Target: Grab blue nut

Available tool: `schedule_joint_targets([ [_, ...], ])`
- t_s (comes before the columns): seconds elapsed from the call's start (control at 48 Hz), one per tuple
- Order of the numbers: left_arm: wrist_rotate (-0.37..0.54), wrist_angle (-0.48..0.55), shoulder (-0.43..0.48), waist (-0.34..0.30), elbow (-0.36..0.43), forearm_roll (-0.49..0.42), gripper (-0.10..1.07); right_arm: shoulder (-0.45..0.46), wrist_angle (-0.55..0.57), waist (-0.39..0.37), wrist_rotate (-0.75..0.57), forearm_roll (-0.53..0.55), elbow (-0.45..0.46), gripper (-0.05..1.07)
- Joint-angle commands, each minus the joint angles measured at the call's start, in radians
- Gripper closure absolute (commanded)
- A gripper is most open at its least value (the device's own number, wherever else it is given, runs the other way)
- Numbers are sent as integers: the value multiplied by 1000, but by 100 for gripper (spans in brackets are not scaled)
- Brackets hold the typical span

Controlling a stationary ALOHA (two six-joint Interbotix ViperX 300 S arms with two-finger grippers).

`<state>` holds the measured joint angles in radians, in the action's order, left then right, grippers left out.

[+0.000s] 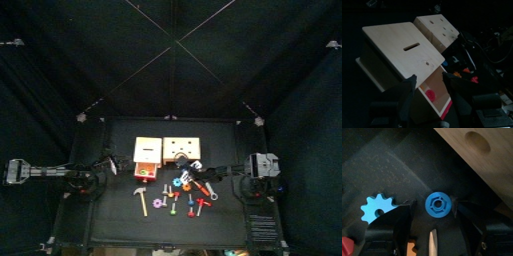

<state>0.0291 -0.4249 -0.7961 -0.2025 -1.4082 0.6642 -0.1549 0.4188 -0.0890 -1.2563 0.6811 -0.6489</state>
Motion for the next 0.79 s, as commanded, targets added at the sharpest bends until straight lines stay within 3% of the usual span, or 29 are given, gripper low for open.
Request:
schedule_joint_targets([
  [0.0, 0, -5, 0, -3, 12, -2, 14, 12, 5, -5, 3, 3, 9, 28],
  [0.167, 0, -5, 0, -3, 14, -2, 14, 29, 9, 0, 9, 3, 21, 35],
  [0.771, -2, -5, 0, -5, 15, -2, 13, 54, 40, 48, 14, 26, 87, 35],
])
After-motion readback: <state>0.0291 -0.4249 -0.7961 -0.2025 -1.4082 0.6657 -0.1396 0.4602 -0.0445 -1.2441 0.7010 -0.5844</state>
